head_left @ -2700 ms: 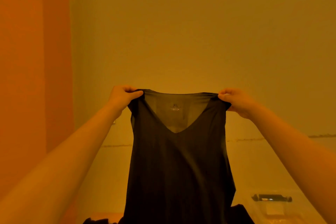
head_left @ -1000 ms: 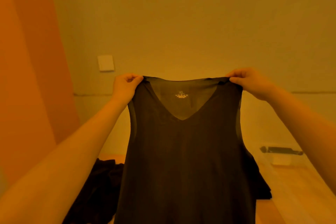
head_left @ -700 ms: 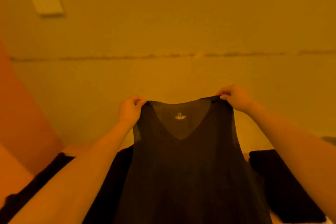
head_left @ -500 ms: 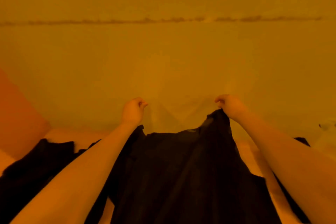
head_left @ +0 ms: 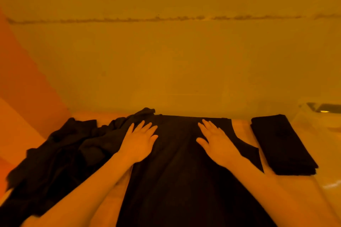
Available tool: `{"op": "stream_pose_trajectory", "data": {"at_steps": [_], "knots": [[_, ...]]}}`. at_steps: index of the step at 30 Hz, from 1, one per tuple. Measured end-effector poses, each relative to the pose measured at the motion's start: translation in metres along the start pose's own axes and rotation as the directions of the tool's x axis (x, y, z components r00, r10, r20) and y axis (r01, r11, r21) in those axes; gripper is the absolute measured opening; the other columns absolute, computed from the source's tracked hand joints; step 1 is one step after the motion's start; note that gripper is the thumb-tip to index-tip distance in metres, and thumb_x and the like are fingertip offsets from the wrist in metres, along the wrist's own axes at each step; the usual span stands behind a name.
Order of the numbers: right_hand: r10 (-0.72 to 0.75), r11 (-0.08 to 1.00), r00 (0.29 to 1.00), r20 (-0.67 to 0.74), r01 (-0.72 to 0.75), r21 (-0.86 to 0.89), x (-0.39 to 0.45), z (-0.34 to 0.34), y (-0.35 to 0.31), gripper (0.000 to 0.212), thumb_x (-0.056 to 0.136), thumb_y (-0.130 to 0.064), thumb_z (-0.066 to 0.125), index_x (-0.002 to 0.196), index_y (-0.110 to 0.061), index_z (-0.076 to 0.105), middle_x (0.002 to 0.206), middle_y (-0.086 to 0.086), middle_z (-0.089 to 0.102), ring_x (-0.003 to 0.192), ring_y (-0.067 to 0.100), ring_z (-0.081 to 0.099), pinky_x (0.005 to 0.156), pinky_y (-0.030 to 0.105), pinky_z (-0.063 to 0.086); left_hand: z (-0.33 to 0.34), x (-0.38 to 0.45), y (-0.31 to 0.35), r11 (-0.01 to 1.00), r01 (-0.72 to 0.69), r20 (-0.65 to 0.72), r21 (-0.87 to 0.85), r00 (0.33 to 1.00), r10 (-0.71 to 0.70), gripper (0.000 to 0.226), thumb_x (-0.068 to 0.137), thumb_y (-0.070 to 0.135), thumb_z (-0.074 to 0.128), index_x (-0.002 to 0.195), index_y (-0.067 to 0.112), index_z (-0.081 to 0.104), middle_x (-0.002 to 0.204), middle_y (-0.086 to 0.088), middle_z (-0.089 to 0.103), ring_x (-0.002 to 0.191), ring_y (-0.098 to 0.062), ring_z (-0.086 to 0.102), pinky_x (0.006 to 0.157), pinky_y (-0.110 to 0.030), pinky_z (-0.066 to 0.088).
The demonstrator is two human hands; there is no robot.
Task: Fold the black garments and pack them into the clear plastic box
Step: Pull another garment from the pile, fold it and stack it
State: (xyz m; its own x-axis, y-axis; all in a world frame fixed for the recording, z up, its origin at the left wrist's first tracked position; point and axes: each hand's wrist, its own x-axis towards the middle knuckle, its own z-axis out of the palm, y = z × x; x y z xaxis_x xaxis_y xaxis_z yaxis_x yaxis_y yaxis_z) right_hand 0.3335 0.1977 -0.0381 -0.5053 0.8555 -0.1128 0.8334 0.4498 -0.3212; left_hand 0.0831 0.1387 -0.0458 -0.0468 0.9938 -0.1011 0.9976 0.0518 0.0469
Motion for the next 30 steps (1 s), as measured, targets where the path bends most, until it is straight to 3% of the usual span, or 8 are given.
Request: {"op": "stream_pose_trajectory", "data": {"at_steps": [3,5,9,13,16,18,23,30], "knots": [[0.055,0.987,0.996,0.068,-0.044,-0.156,-0.008,0.016,0.019,0.083,0.079,-0.070,-0.003,0.148,-0.025,0.000,0.157,-0.003,-0.005,0.144,0.014,-0.007,0.116,0.036,0.000,0.010,-0.001,-0.023,0.997,0.030,0.060,0.067,0.998,-0.034,0.086,0.075,0.066,-0.017,0.149,0.031,0.009,0.158,0.005,0.005,0.145,-0.017,-0.005,0.115,-0.043,-0.005],[0.059,0.973,0.996,0.069,-0.042,-0.225,-0.007,0.023,0.030,0.085,0.077,-0.072,-0.010,0.148,-0.026,-0.001,0.157,-0.003,-0.006,0.144,0.013,-0.007,0.116,0.036,0.000,0.016,0.003,-0.030,0.993,0.068,0.047,0.092,0.996,-0.072,0.098,0.065,0.070,-0.025,0.149,0.031,0.007,0.158,0.004,0.003,0.145,-0.018,-0.006,0.115,-0.042,-0.005],[0.038,0.970,0.997,0.064,-0.022,-0.242,0.000,0.020,0.037,0.088,0.075,-0.074,-0.014,0.148,-0.026,-0.001,0.157,-0.005,-0.006,0.143,0.012,-0.008,0.116,0.036,0.000,0.022,0.018,-0.033,0.978,0.200,-0.031,0.060,0.980,-0.199,0.061,0.096,0.053,0.008,0.150,0.025,0.011,0.158,0.000,0.008,0.145,-0.021,-0.001,0.116,-0.045,0.001],[0.026,0.969,0.996,0.086,-0.004,-0.249,0.007,0.013,0.044,0.117,0.050,-0.079,-0.034,0.148,-0.024,-0.002,0.157,-0.003,-0.005,0.144,0.013,-0.008,0.116,0.037,-0.001,0.014,0.024,-0.025,0.959,0.277,-0.040,0.056,0.961,-0.275,0.059,0.098,0.049,0.017,0.150,0.020,0.015,0.158,-0.005,0.009,0.145,-0.025,0.002,0.116,-0.049,0.003],[0.043,0.973,0.998,0.052,-0.030,-0.229,0.001,0.012,0.038,0.072,0.089,-0.063,0.007,0.148,-0.023,-0.005,0.157,-0.002,-0.008,0.143,0.014,-0.011,0.116,0.039,-0.003,0.008,0.017,0.004,0.988,0.144,-0.210,0.050,0.969,-0.131,0.059,0.097,0.047,0.025,0.149,0.018,0.018,0.157,-0.007,0.009,0.145,-0.025,0.002,0.116,-0.045,0.003],[0.076,0.976,0.997,0.014,-0.072,-0.206,-0.007,0.015,0.034,0.064,0.096,-0.051,0.022,0.148,-0.024,-0.003,0.157,-0.003,-0.007,0.143,0.014,-0.011,0.115,0.038,-0.004,0.012,0.012,0.029,0.998,-0.038,-0.182,0.046,0.982,0.046,0.062,0.096,0.050,0.017,0.149,0.019,0.015,0.158,-0.005,0.005,0.145,-0.023,-0.001,0.115,-0.040,-0.002],[0.131,0.975,0.991,0.032,-0.123,-0.186,0.001,0.019,0.052,0.062,0.096,-0.051,0.022,0.149,-0.024,0.003,0.157,-0.003,-0.003,0.144,0.014,-0.006,0.116,0.038,-0.001,0.029,0.036,0.042,0.998,-0.027,0.084,-0.057,0.996,0.032,0.062,0.097,0.052,0.018,0.150,0.023,0.002,0.158,0.000,-0.005,0.145,-0.020,-0.009,0.116,-0.041,-0.004],[0.116,0.980,0.993,0.008,-0.113,-0.163,0.008,0.007,0.041,0.065,0.096,-0.049,0.027,0.149,-0.021,0.002,0.157,0.000,-0.003,0.144,0.016,-0.006,0.116,0.040,0.002,0.025,0.031,0.053,0.998,-0.060,-0.056,0.015,0.997,0.061,0.062,0.098,0.049,0.020,0.150,0.021,0.002,0.158,-0.003,-0.003,0.145,-0.021,-0.008,0.116,-0.040,-0.004]]}}
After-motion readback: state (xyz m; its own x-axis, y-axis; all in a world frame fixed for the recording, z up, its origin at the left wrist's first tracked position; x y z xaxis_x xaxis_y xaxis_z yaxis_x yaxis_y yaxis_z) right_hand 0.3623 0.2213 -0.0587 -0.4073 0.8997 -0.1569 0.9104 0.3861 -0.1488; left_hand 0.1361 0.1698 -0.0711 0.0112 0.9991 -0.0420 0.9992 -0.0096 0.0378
